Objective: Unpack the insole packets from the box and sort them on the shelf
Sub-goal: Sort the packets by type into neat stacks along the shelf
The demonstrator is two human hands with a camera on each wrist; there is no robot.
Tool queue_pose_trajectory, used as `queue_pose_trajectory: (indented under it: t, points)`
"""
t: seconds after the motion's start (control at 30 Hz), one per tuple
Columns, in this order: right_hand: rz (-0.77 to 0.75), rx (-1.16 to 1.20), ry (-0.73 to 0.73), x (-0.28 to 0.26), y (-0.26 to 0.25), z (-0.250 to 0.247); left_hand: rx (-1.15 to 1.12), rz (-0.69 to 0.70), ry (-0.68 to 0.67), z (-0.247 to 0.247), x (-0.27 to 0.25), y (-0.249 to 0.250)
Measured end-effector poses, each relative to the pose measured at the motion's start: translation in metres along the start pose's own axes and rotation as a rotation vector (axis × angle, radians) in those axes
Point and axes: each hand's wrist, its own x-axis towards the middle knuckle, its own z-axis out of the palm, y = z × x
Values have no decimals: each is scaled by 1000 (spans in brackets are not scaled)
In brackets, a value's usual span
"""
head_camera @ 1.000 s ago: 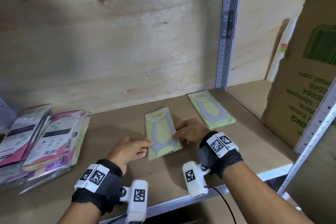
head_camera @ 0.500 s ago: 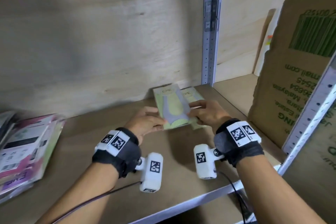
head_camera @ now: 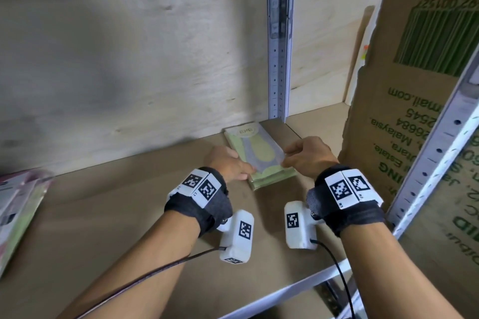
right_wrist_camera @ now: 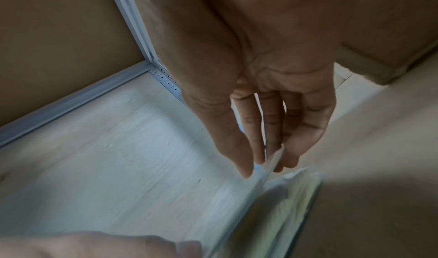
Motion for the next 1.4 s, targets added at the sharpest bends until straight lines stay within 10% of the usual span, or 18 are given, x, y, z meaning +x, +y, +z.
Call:
queue_pose_trajectory:
  t: [0.8, 1.4]
  points:
    - [12, -88, 4, -5, -14, 1, 9, -33, -1, -2, -4, -8]
    - [-288, 190, -348, -119, -120, 83, -184, 81, 364, -203, -116, -79]
